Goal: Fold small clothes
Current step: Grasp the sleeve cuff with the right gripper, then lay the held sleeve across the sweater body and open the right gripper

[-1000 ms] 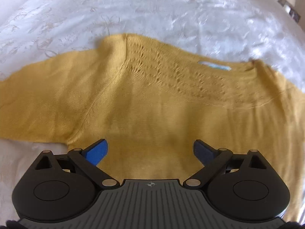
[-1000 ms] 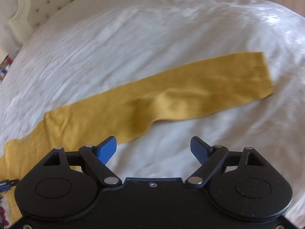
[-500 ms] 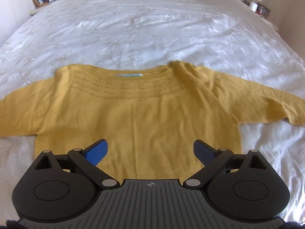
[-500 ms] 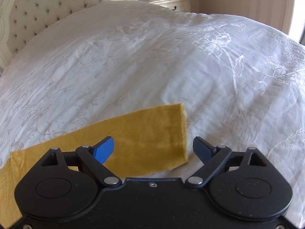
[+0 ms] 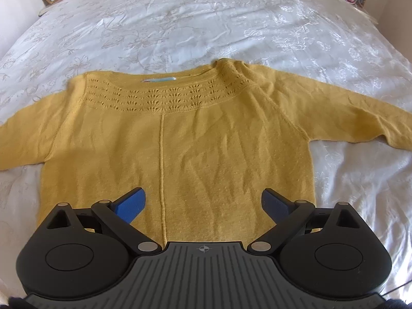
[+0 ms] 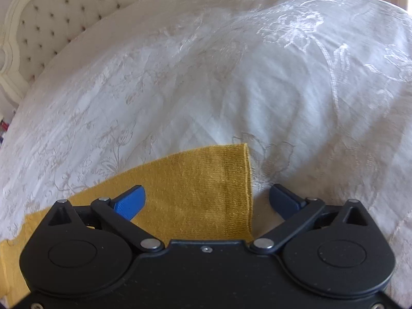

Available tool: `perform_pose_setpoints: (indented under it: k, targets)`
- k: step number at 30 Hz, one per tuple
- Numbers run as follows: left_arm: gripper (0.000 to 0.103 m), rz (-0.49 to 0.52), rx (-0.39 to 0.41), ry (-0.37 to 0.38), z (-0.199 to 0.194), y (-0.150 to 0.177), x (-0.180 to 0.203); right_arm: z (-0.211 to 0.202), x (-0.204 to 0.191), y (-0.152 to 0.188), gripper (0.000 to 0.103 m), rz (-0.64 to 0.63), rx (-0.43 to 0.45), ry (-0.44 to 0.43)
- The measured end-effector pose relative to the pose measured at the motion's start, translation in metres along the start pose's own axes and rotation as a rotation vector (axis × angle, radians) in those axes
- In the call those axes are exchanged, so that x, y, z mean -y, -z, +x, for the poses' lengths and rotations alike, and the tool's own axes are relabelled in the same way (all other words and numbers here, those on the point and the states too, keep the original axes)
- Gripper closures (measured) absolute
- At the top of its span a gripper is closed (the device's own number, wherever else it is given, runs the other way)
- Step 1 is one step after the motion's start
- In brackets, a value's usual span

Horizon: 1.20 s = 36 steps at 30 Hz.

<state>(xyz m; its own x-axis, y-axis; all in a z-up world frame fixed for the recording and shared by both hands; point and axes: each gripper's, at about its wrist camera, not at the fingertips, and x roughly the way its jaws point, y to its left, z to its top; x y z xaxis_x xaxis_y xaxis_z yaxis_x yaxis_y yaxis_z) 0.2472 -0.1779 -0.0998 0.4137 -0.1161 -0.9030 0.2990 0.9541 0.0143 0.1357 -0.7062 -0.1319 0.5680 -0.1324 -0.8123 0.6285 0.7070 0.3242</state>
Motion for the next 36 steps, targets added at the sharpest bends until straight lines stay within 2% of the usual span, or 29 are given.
perform_pose_setpoints:
  k: [2,3,4,6,9,12,15,21,24,27,30,36]
  targets:
    - [0.005,-0.004,-0.002,-0.006,0.001,-0.001,-0.001,0.003,-0.003,-0.004,0.04,-0.025,-0.037,0.017]
    - [0.005,-0.001,-0.003,-0.008,0.002,-0.002,-0.001,0.005,-0.003,-0.006,0.081,-0.03,-0.075,0.02]
    - [0.005,0.004,-0.001,-0.009,0.004,-0.003,0.0,0.007,-0.002,-0.006,0.089,-0.025,-0.106,-0.01]
    - [0.005,0.021,0.002,-0.006,0.008,-0.009,0.002,0.001,-0.004,-0.006,0.09,-0.039,-0.112,-0.061]
    - [0.005,0.053,0.022,0.002,0.018,-0.023,0.01,-0.018,-0.008,-0.01,0.091,-0.077,-0.068,-0.02]
    - [0.005,0.088,0.051,0.002,0.033,-0.042,0.021,-0.033,0.006,-0.021,0.092,-0.06,-0.011,0.071]
    - [0.005,0.113,0.068,-0.014,0.054,-0.061,0.031,-0.033,0.026,-0.024,0.092,-0.01,-0.025,0.119]
    - [0.005,0.141,0.044,-0.044,0.103,-0.088,0.047,-0.03,0.025,-0.017,0.091,0.004,-0.042,0.076]
    - [0.005,0.188,0.028,-0.048,0.123,-0.092,0.055,-0.029,0.017,-0.019,0.091,0.005,-0.045,0.052]
    - [0.004,0.213,-0.087,-0.007,0.149,-0.093,0.058,-0.035,0.004,-0.023,0.091,0.019,-0.037,0.004]
    - [0.005,0.173,-0.085,0.026,0.145,-0.096,0.049,-0.044,-0.017,-0.027,0.091,0.022,-0.018,-0.052]
    - [0.005,0.131,0.01,0.079,0.096,-0.087,0.011,-0.06,-0.082,-0.029,0.091,-0.024,0.019,-0.174]
